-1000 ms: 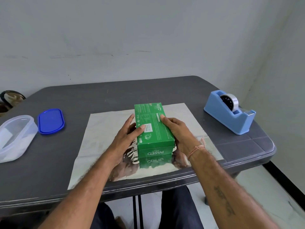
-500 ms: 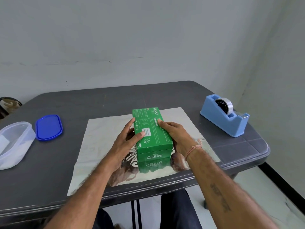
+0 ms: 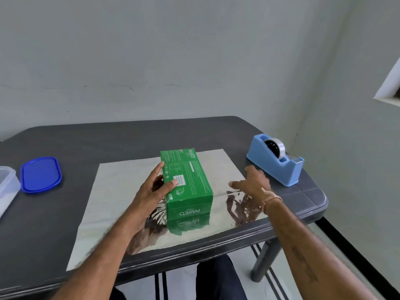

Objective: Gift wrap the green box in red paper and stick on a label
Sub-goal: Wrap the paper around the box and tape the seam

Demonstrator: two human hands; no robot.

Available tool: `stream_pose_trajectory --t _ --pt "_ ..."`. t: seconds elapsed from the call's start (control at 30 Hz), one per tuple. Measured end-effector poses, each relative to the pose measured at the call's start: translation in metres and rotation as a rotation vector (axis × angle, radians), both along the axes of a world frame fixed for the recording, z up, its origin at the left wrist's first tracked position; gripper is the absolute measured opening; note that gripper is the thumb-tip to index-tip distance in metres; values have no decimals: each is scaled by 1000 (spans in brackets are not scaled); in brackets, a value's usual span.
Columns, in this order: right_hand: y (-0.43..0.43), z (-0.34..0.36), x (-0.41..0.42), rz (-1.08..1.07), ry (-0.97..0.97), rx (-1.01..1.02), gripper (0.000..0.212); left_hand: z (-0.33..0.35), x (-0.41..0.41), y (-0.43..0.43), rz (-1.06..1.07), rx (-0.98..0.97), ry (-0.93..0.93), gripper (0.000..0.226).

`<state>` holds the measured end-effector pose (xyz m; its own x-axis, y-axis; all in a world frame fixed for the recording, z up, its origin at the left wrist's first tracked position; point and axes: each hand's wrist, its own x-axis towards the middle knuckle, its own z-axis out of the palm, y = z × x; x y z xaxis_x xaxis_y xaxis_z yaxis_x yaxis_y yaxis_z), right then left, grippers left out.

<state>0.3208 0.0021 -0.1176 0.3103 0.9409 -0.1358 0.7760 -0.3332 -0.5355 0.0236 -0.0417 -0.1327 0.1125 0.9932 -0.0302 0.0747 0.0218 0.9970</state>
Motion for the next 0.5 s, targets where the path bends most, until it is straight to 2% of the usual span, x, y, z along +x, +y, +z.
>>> stream_pose_trajectory --t 0.1,0.23,0.37,0.5 --pt "11 1 4 -25 207 -10 78 0 0 -1 -11 -2 5 82" --pt "17 6 13 -53 488 -4 43 6 3 -5 1 19 -10 79" --pt "7 24 17 16 742 -41 34 5 2 -6 -12 15 -4 79" --pt "1 43 -2 212 850 -17 32 2 1 -3 -6 14 -10 80"
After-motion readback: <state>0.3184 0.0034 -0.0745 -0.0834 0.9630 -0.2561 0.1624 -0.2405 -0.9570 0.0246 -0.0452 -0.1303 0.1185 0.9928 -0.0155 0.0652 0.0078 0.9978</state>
